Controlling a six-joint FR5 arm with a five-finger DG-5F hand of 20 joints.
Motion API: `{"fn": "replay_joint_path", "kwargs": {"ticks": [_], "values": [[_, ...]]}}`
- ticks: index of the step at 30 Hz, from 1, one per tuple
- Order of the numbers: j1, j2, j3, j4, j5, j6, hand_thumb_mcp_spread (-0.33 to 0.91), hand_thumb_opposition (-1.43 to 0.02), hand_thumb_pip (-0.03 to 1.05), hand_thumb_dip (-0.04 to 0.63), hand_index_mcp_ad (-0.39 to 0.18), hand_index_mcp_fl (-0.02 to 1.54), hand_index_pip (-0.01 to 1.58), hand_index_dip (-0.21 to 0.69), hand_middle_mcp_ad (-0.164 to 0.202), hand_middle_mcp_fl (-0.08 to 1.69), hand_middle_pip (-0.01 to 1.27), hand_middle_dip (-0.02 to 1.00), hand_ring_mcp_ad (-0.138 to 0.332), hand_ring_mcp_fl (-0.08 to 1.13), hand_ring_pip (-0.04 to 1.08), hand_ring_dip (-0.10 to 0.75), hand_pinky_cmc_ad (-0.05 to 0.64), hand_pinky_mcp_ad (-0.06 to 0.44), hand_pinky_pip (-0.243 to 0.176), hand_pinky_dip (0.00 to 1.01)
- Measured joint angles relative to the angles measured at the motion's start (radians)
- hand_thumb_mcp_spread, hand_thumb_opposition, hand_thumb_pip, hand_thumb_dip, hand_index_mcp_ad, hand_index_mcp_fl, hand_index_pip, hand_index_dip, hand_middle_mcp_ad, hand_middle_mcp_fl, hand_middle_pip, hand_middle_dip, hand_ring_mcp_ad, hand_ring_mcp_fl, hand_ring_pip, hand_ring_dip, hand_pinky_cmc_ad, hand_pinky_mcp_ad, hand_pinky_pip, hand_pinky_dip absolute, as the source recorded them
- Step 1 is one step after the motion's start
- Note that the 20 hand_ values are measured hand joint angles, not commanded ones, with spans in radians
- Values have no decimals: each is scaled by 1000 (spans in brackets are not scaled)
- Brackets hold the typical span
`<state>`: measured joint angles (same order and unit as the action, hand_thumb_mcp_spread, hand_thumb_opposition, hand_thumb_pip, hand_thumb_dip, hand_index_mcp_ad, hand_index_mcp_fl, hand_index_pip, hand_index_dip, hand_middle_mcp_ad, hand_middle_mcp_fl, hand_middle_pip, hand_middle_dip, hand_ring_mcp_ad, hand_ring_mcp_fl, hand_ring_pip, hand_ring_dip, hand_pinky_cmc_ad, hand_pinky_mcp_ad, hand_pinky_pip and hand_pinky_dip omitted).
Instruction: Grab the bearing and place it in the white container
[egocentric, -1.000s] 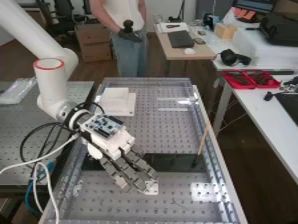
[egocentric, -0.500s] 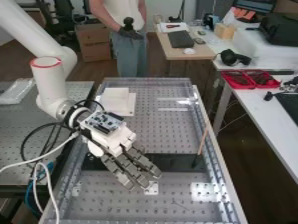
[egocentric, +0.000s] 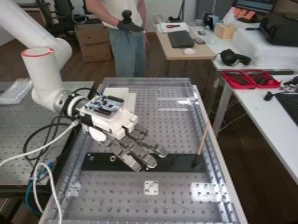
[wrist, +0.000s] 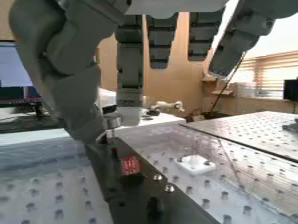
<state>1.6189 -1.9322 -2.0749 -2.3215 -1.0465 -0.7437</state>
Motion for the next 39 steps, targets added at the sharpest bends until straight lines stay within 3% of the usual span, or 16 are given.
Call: {"fn": "replay_joint_path", "kwargs": {"ticks": [9, 24, 39], "values": [[13, 84, -30, -35, -140, -17, 382, -829, 660, 281, -16, 215, 1543, 63, 44, 44, 126, 188, 176, -2, 87, 93, 340, 178, -75, 436], [-25, 197, -75, -146, -560, -24, 382, -829, 660, 281, -19, 213, 1543, 63, 40, 44, 126, 188, 175, -2, 87, 93, 340, 182, -59, 412], [13, 194, -122, -124, -759, -15, 382, -829, 660, 281, -16, 216, 1543, 63, 42, 40, 126, 188, 176, -2, 87, 93, 340, 178, -59, 377]]}}
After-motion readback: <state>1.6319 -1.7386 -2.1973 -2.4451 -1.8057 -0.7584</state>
